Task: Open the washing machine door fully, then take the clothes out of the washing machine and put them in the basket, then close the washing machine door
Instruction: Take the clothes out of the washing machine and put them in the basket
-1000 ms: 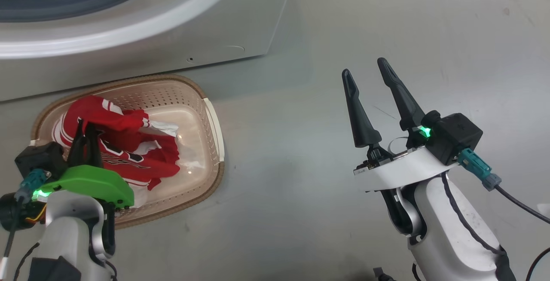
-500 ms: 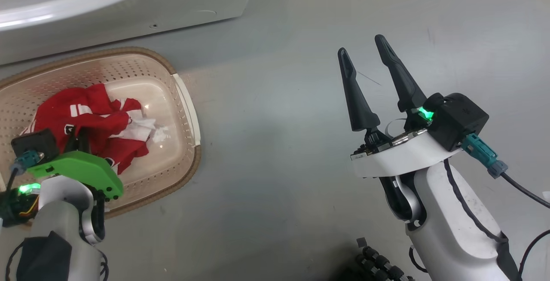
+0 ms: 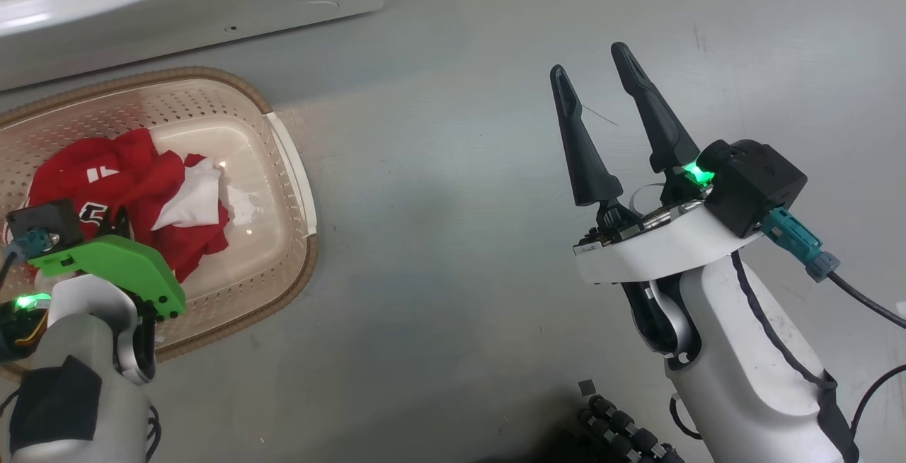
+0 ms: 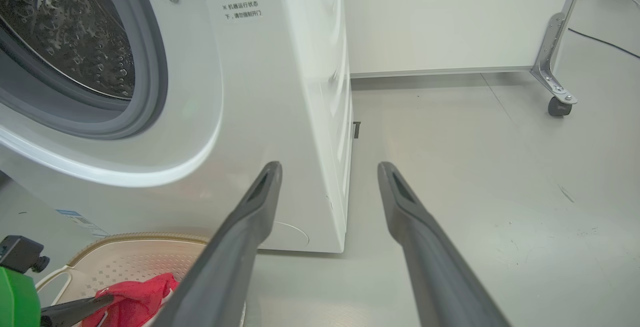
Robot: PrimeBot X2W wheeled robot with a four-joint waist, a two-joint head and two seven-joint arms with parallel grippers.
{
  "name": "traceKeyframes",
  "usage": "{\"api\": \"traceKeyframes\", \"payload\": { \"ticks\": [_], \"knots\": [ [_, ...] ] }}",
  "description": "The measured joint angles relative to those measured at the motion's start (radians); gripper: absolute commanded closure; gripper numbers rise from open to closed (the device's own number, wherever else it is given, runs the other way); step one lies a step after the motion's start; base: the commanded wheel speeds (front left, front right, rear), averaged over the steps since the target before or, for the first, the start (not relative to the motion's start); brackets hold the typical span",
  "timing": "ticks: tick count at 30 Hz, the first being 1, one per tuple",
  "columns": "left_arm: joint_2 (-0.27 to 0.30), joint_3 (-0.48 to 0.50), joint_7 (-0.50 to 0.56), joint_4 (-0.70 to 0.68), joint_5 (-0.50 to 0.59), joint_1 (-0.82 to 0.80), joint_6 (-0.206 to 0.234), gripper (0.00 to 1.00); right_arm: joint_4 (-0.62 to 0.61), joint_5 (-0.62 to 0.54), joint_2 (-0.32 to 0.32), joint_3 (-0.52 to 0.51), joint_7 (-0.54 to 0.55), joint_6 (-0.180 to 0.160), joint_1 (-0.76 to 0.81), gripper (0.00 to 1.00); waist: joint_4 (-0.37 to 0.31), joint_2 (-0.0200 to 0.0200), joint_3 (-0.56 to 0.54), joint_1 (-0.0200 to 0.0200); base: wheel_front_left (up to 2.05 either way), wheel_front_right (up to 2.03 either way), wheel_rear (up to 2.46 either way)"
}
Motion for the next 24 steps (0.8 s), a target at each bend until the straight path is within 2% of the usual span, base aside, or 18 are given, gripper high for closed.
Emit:
{"api": "traceKeyframes", "payload": {
  "ticks": [1, 2, 3, 9, 12, 24],
  "knots": [
    [0.001, -0.002, 0.000, 0.008, 0.000, -0.004, -0.001, 0.44, 0.001, 0.002, 0.000, 0.000, 0.000, 0.000, 0.000, 0.00, 0.000, 0.0000, 0.000, 0.0000, 0.00, 0.00, 0.00],
    [0.002, -0.004, 0.000, 0.019, 0.000, -0.009, -0.007, 0.13, 0.002, 0.003, 0.000, 0.000, 0.000, 0.000, 0.000, 0.00, 0.000, 0.0000, 0.000, 0.0000, 0.00, 0.00, 0.00],
    [0.003, -0.007, -0.002, 0.029, 0.000, -0.013, -0.011, 0.00, 0.005, 0.004, 0.000, -0.001, 0.000, 0.000, 0.000, 0.00, 0.001, 0.0000, -0.001, 0.0000, 0.00, 0.00, 0.00],
    [0.003, -0.022, -0.046, 0.073, 0.006, -0.020, -0.030, 0.00, 0.022, 0.004, 0.000, -0.005, 0.000, 0.000, 0.000, 0.00, 0.010, 0.0000, -0.022, 0.0000, 0.00, 0.00, 0.00],
    [0.002, -0.048, -0.077, 0.089, 0.026, -0.020, -0.053, 0.00, 0.036, 0.004, 0.000, -0.011, 0.000, 0.000, 0.000, 0.00, 0.017, 0.0000, -0.040, 0.0000, 0.00, 0.00, 0.00],
    [-0.026, -0.111, -0.231, 0.089, 0.072, -0.017, -0.097, 0.00, 0.090, -0.023, 0.000, -0.053, 0.000, 0.000, 0.031, 0.00, 0.060, 0.0000, -0.146, 0.0000, 0.00, 0.00, 0.00]
  ]
}}
